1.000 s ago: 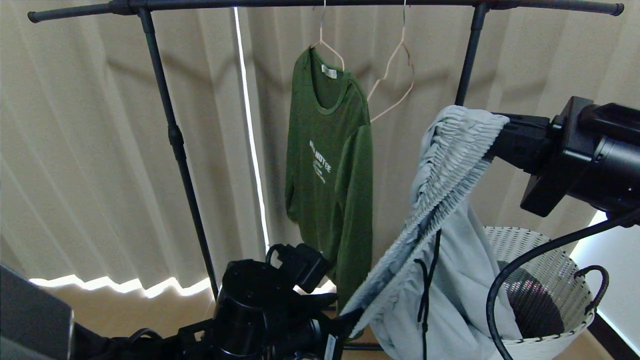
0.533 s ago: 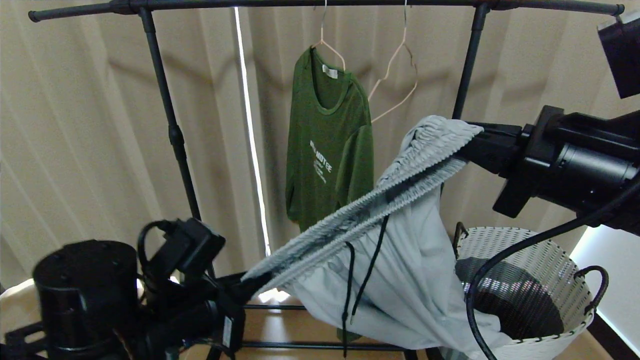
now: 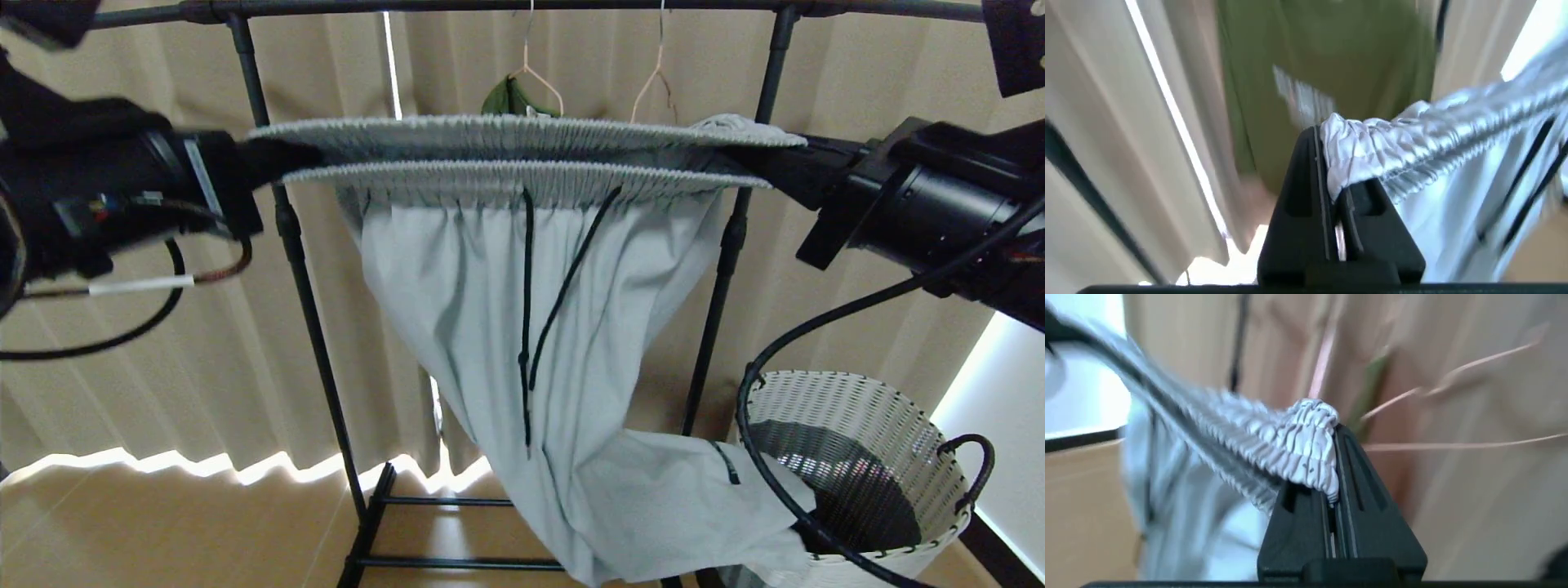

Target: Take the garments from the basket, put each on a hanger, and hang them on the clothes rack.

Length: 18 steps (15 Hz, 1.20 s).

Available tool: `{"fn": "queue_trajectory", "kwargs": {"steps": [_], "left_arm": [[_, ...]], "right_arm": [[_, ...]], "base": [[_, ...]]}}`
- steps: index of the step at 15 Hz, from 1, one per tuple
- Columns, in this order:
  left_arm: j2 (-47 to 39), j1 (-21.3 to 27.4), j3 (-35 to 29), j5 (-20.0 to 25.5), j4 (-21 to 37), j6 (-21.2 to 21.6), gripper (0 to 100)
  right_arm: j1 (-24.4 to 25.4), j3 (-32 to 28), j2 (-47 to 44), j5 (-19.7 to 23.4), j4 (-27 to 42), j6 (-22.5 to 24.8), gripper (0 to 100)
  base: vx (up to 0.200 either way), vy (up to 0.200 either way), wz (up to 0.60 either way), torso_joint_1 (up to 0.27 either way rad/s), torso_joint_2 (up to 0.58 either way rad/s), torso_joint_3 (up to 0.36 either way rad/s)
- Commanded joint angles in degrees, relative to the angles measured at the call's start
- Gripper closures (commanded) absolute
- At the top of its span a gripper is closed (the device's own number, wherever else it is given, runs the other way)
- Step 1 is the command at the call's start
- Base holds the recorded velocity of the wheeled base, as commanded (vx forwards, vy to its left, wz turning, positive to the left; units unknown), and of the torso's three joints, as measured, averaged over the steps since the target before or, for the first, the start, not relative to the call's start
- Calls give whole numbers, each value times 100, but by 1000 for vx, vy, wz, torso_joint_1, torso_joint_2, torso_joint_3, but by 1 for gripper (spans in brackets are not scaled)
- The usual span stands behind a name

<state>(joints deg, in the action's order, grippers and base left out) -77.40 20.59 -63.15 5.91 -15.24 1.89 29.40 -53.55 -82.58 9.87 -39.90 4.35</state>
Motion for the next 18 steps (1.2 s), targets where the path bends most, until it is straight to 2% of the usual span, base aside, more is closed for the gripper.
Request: {"fn": "queue_trajectory", "kwargs": {"steps": [1,3,5,7,9,12,18], "left_arm": [[-988,-134,-1525,33,267,-22,100],[-1190,200,-1815,15,355,-31,100],[-1172,455,-1595,15,742,-48,100],[-1164,595,-1209,6,838,-259,100],[-1146,639,-998,-2,865,-400,100],[-926,683,-971,-2,1269,-426,100],[-891,912,-884,-11,1287,-426,100]], "right_arm": [[-356,-340,-39,-3,26,22,100],[-585,-463,-48,6,61,22,100],[-602,-199,-39,-3,52,22,100],[-602,91,-48,-3,17,66,100],[-602,135,-65,-12,17,154,100],[-602,135,-144,-12,17,154,100],[-726,143,-276,-56,17,171,100]], "base": [[0,0,0,0,0,0],[0,0,0,0,0,0],[0,0,0,0,0,0],[0,0,0,0,0,0],[0,0,0,0,0,0],[0,0,0,0,0,0],[0,0,0,0,0,0]]}}
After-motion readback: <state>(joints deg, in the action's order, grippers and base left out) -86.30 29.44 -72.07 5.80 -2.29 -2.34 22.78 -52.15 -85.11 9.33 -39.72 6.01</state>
